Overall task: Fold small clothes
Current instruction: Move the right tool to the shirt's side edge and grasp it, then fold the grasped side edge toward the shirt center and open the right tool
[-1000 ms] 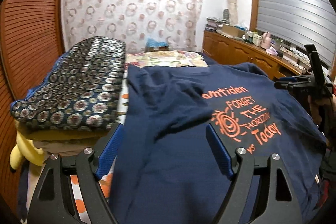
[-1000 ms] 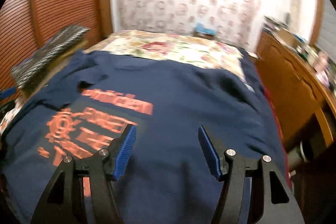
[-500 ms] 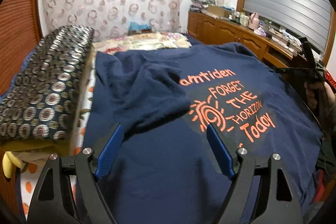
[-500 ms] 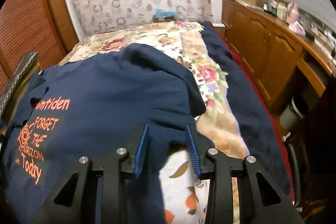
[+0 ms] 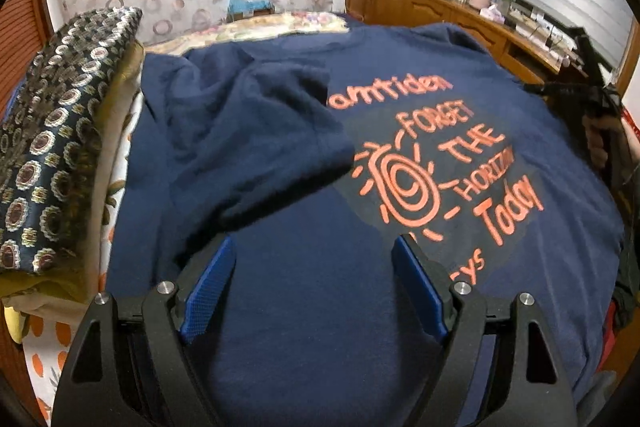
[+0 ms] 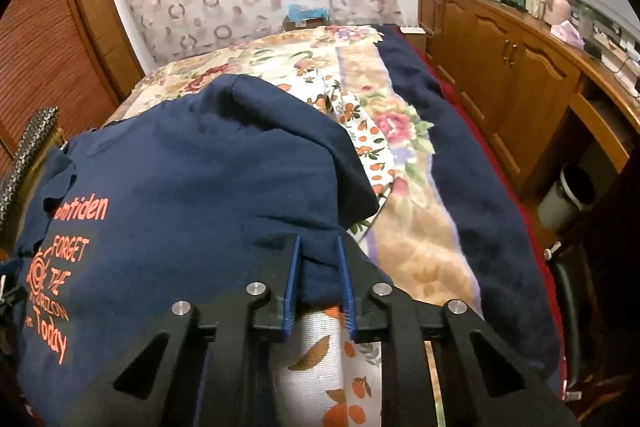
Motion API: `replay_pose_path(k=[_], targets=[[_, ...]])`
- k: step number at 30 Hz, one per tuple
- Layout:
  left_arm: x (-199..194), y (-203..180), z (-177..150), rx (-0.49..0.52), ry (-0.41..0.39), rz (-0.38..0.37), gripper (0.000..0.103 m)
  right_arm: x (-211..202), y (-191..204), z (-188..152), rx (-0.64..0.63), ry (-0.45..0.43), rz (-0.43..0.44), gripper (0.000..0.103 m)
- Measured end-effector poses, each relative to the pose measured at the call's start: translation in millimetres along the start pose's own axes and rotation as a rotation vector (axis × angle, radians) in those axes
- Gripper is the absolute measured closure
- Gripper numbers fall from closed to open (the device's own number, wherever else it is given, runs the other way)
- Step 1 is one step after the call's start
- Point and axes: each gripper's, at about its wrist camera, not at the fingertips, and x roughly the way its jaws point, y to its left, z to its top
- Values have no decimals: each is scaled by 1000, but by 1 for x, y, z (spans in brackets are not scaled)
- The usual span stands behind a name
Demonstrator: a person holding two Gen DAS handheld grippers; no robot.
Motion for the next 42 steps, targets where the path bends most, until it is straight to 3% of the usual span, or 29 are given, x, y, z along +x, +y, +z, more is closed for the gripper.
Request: replay_pose_path(k=[3, 9, 20, 25, 31, 34, 36, 39, 42], targets=[[2, -8, 0, 37, 12, 21, 14, -3, -1, -1, -19, -10, -9, 97], [5, -4, 0, 14, 31, 33, 1, -15, 6, 1, -61, -69, 2, 99], [6, -4, 1, 11, 33, 33, 0, -67, 71, -7, -254, -215, 62, 99], [6, -4, 0, 11, 33, 33, 0, -53, 81, -21, -279, -154, 121, 99], [6, -4, 1, 11, 31, 33, 0, -25, 62, -37, -242, -74, 114, 98], [-3, -3, 1, 4, -19, 40, 0, -29, 55, -34, -224, -77, 108, 82], [-15, -3, 2, -11, -77, 38, 0, -39, 50, -33, -209, -95, 102, 60], [-34, -3, 6, -46, -167, 26, 0, -59, 42, -30, -188, -162, 104, 47], [-51, -7, 9, -59, -258, 19, 0, -70, 37, -27, -158, -211, 57, 42]])
